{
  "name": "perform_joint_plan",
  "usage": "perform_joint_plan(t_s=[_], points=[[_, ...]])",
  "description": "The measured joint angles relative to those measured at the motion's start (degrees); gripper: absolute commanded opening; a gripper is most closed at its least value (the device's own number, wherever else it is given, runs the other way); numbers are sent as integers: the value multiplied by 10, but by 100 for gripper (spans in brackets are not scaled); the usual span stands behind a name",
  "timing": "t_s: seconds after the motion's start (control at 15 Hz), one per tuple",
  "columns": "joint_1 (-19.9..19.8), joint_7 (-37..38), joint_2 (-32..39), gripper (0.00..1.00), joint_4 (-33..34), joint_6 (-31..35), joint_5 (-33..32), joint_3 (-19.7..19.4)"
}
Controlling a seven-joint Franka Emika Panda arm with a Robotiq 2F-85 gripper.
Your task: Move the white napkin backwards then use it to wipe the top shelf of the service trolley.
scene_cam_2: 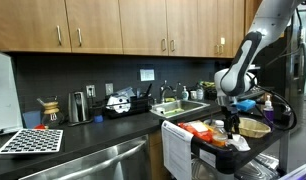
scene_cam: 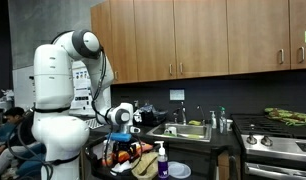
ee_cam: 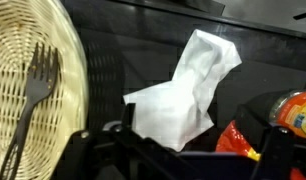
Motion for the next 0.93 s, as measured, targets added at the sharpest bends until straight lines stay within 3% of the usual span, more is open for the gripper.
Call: perform_joint_plan(t_s=[0.6, 0.67, 0.8, 0.93], points=[[0, -10, 22, 100, 1, 10, 0, -1], [-2, -13, 28, 75, 1, 13, 0, -2], [-5, -18, 40, 69, 1, 22, 0, -4], [-9, -19, 50, 54, 1, 31, 0, -5]])
